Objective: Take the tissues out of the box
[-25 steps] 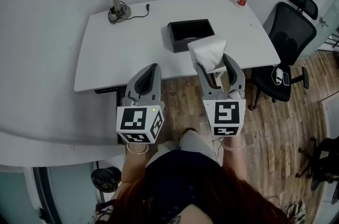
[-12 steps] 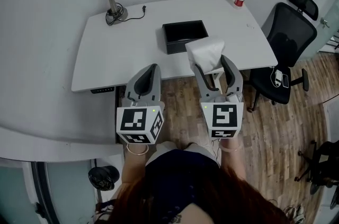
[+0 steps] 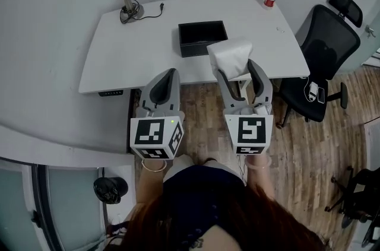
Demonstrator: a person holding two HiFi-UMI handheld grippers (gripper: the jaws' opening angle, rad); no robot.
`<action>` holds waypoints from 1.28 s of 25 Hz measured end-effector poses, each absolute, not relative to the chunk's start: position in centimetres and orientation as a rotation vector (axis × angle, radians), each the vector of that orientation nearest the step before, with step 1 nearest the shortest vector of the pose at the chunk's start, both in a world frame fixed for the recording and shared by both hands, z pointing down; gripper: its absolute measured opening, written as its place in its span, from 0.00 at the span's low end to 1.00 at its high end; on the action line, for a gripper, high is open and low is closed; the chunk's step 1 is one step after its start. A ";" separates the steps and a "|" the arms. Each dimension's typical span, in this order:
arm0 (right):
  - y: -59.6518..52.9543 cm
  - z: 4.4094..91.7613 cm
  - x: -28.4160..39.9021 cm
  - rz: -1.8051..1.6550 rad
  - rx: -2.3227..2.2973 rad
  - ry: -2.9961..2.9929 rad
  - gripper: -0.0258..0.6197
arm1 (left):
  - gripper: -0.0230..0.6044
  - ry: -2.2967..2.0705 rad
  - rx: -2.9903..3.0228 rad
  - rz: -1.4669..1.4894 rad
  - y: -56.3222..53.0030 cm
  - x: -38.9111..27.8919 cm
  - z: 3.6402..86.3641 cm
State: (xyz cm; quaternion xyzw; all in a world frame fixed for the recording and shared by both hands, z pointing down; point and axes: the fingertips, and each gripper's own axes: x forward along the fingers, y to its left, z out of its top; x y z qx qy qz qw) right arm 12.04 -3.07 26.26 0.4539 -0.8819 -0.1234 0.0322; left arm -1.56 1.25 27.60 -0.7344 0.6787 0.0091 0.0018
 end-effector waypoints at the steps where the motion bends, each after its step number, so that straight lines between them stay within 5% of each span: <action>1: -3.1 26.3 12.3 -0.381 1.388 -2.721 0.52 | 0.07 2.134 -2.299 0.024 1.2 -1.2 27.6; 32: -2.8 26.9 17.3 -0.396 1.236 -2.811 0.52 | 0.07 2.239 -2.204 -0.017 2.7 4.9 28.5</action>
